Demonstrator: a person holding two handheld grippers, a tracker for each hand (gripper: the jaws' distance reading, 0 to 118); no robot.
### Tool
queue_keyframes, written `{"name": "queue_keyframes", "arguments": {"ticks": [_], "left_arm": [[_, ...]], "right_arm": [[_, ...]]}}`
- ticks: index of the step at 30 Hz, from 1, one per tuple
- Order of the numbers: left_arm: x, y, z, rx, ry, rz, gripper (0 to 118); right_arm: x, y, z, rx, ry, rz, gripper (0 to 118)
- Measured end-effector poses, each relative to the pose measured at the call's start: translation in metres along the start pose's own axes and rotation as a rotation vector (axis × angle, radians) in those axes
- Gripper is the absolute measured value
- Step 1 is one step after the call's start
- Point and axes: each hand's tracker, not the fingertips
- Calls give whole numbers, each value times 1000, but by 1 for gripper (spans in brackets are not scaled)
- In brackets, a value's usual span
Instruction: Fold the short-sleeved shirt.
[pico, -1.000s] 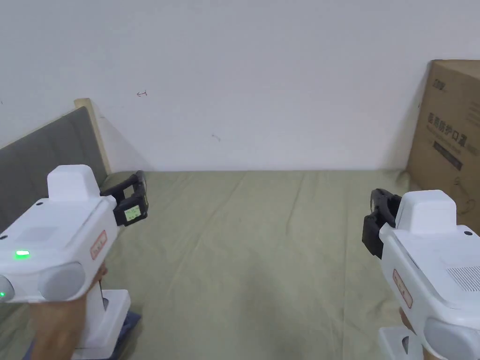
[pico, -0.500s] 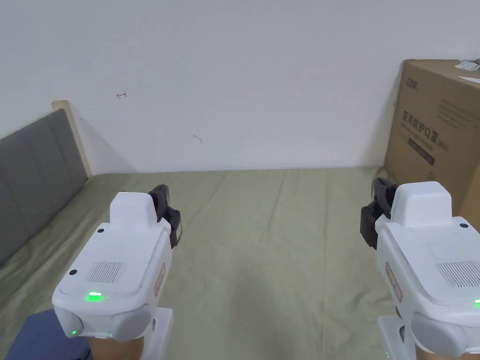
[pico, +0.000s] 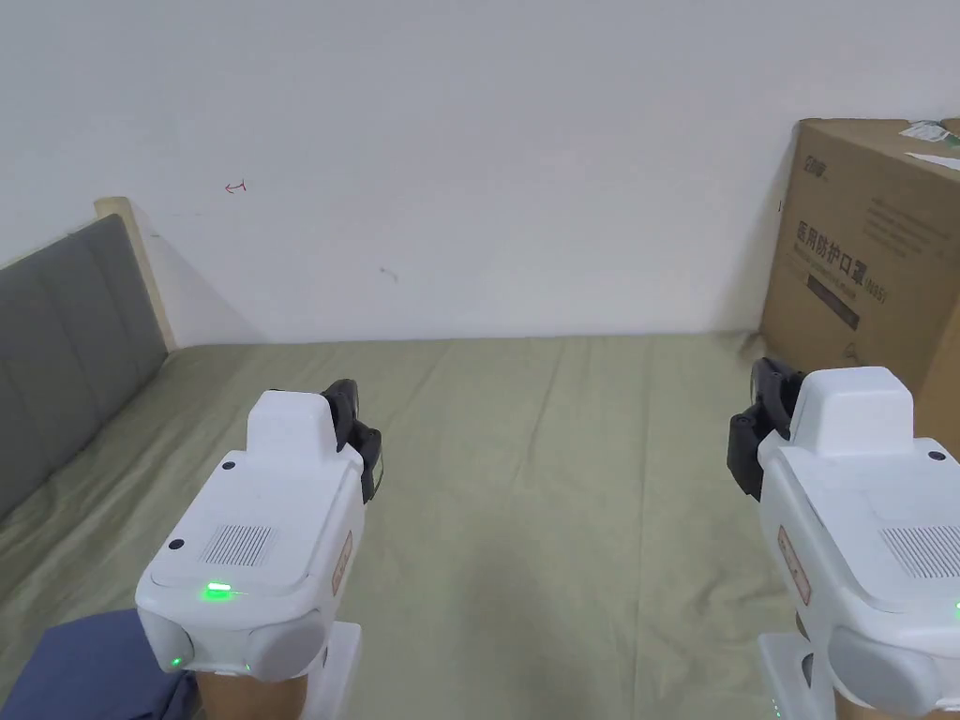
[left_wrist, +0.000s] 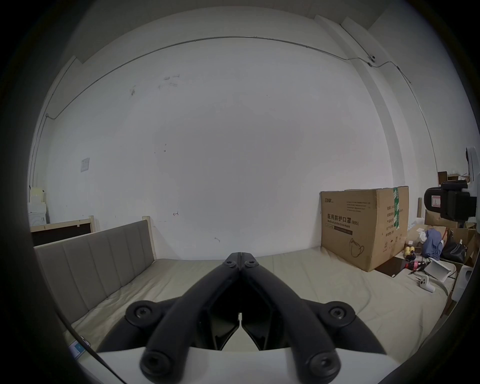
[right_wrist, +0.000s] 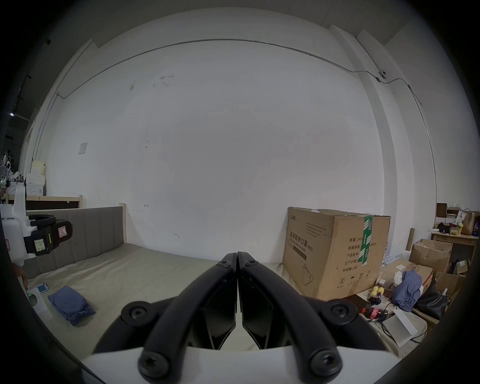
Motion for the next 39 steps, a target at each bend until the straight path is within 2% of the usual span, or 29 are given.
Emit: {"name": "queue_keyframes", "arguments": {"ticks": [39], "left_arm": [[-5, -11, -1, -22, 7, -8, 0]], "right_arm": [[1, -3, 1, -4, -3, 3, 0]]}}
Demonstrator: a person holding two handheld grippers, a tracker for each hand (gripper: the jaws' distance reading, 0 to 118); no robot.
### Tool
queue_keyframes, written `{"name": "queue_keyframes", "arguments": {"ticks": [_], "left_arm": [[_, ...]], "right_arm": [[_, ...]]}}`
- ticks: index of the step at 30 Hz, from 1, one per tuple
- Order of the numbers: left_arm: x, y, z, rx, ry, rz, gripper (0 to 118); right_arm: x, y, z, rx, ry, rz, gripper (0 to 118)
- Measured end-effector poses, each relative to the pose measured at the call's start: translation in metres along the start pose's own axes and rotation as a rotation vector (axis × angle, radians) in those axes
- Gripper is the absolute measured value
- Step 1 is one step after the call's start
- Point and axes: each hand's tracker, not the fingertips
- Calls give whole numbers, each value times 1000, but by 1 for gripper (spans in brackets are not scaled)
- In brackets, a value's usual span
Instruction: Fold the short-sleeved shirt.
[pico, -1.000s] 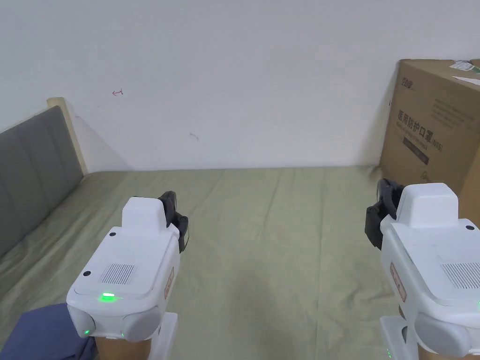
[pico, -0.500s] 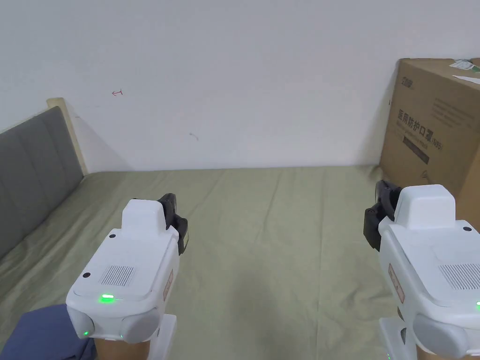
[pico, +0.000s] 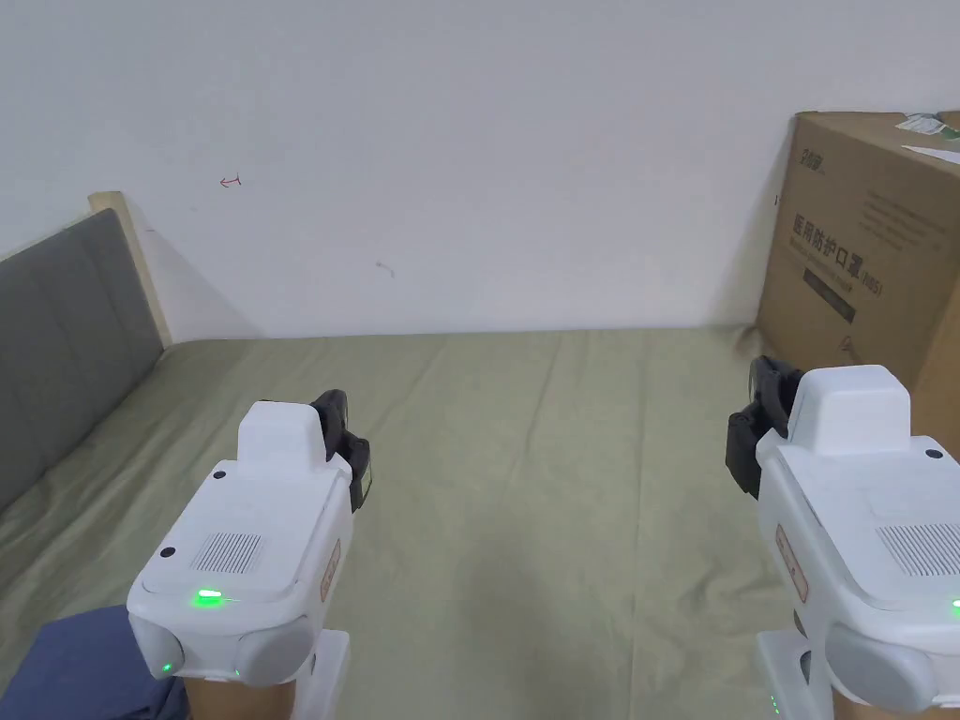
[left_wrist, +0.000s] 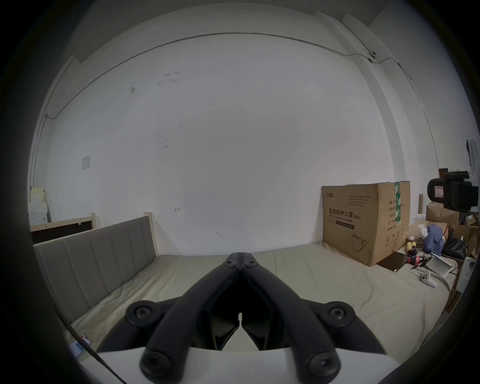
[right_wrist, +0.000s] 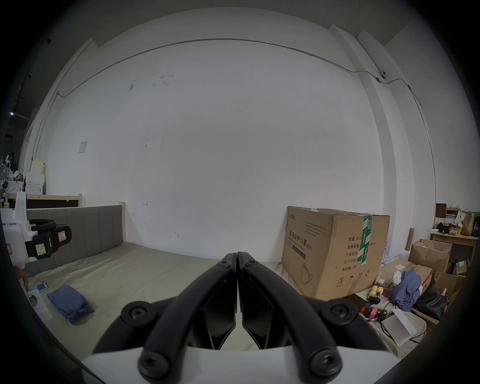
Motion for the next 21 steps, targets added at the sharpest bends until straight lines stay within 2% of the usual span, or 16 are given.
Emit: {"name": "queue_keyframes", "arguments": {"ticks": [16, 18, 19, 20, 21], "left_arm": [[-3, -1, 1, 2, 12, 27, 0], [-3, 0, 1, 4, 12, 35, 12], [-3, 0, 1, 6, 25, 33, 24], [-4, 0, 2, 7, 23, 28, 50], [-4, 0, 1, 3, 25, 23, 70]], "right_arm": [[2, -1, 1, -7, 1, 4, 0], [2, -2, 1, -8, 0, -3, 4], [2, -2, 0, -9, -1, -6, 12], [2, -2, 0, -8, -1, -10, 33], [3, -3, 0, -9, 3, -13, 53]]}}
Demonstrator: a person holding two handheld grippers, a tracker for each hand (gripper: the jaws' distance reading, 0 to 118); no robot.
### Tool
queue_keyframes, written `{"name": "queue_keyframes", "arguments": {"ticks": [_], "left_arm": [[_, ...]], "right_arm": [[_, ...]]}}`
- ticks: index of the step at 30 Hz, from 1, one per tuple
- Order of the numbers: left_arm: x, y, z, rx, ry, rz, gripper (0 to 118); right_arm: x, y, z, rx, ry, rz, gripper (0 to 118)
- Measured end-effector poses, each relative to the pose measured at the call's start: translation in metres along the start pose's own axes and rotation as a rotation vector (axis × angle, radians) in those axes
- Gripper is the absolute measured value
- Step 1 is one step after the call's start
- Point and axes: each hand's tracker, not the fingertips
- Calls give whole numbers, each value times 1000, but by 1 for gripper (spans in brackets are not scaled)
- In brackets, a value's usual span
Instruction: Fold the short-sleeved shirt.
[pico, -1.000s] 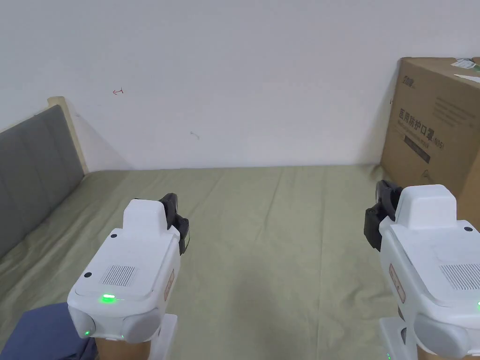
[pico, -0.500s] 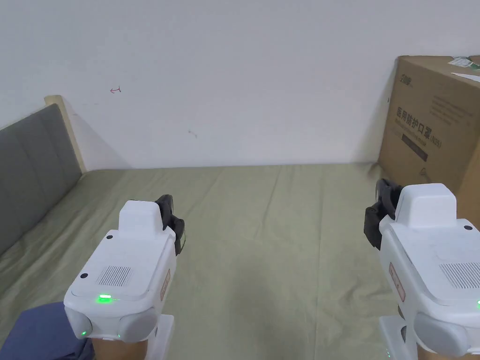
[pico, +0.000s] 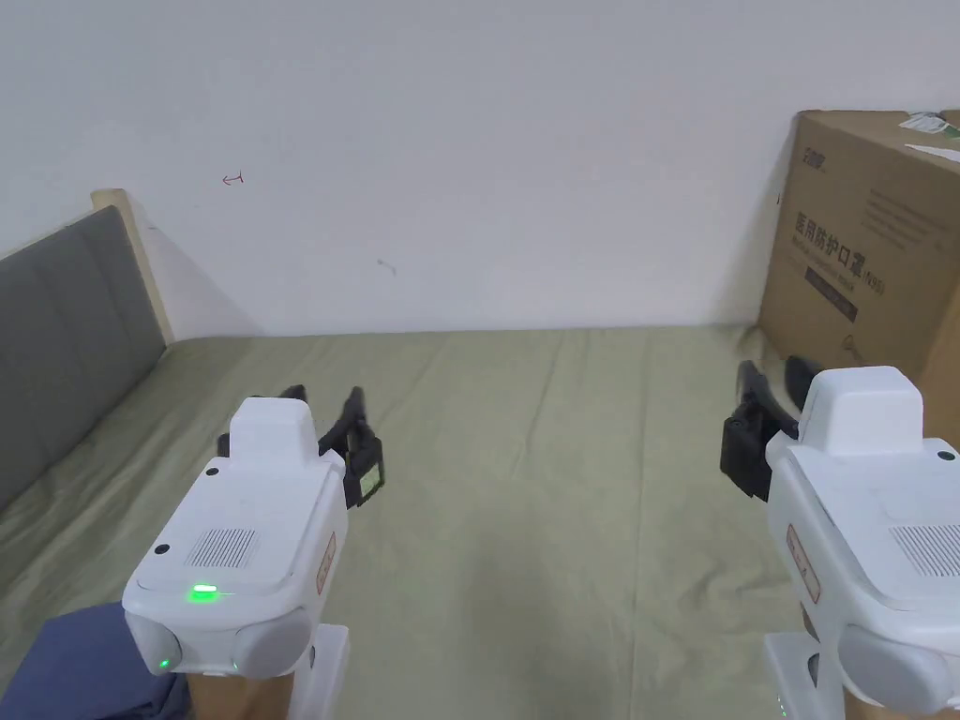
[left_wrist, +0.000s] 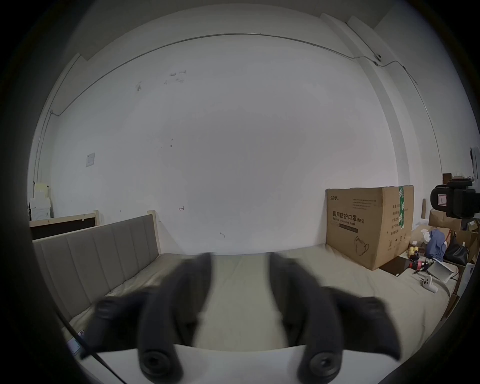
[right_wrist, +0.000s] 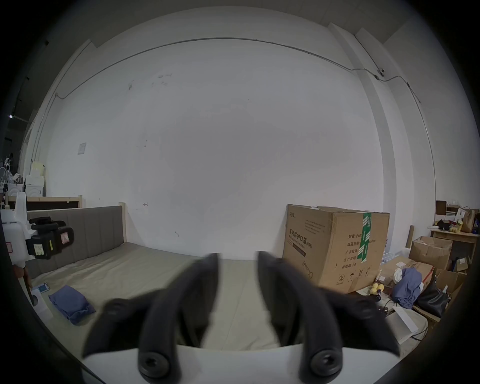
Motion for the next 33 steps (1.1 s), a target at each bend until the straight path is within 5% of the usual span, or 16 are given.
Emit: {"name": "queue_keyframes", "arguments": {"ticks": [2, 5, 33], "left_arm": [[-1, 1, -3, -18, 1, -6, 99], [-2, -1, -2, -1, 31, -6, 118], [-10, 2, 8, 40, 49, 6, 118]], "right_arm": [[1, 0, 0, -6, 2, -6, 94], [-1, -2, -1, -3, -7, 2, 112], [-6, -3, 7, 12, 5, 15, 117]]}}
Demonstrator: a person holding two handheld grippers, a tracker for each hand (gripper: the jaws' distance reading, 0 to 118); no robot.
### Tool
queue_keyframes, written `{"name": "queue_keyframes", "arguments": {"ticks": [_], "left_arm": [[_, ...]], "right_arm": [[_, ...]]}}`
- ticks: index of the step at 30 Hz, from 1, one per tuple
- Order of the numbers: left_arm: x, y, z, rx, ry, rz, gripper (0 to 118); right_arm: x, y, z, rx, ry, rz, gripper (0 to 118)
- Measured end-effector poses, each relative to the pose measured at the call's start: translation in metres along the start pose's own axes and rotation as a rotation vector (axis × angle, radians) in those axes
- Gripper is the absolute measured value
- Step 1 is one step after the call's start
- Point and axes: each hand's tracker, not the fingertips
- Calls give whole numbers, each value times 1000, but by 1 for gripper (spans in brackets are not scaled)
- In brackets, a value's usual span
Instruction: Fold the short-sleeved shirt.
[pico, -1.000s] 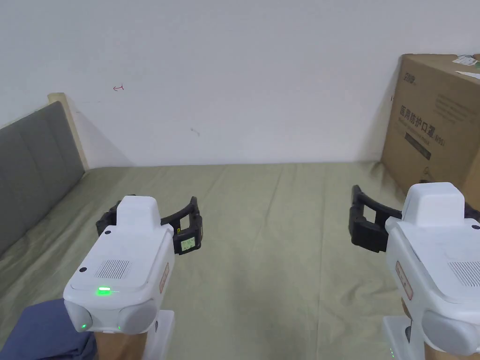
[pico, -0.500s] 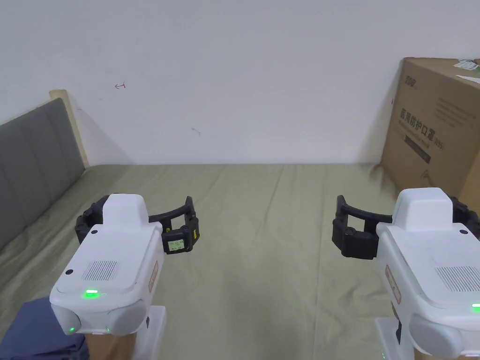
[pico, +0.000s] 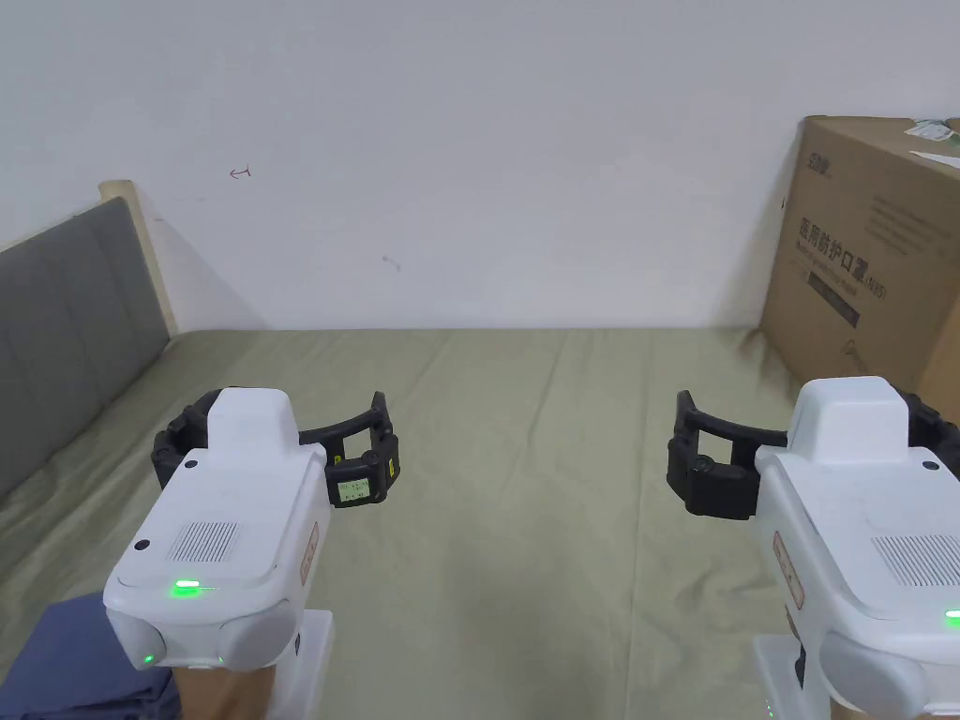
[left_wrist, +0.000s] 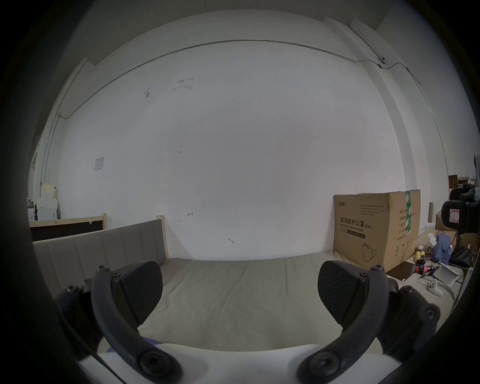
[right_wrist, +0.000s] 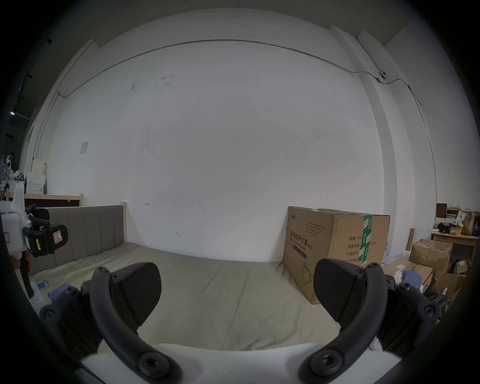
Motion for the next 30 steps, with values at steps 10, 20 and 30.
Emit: {"name": "queue_keyframes", "arguments": {"ticks": [10, 20, 30], "left_arm": [[2, -4, -1, -17, -1, 1, 118], [2, -3, -1, -13, -3, 2, 118], [6, -4, -1, -16, -8, -9, 118]], "right_arm": [[0, 0, 1, 2, -1, 1, 117], [1, 0, 0, 3, 0, 0, 117], [1, -1, -2, -2, -2, 1, 117]]}}
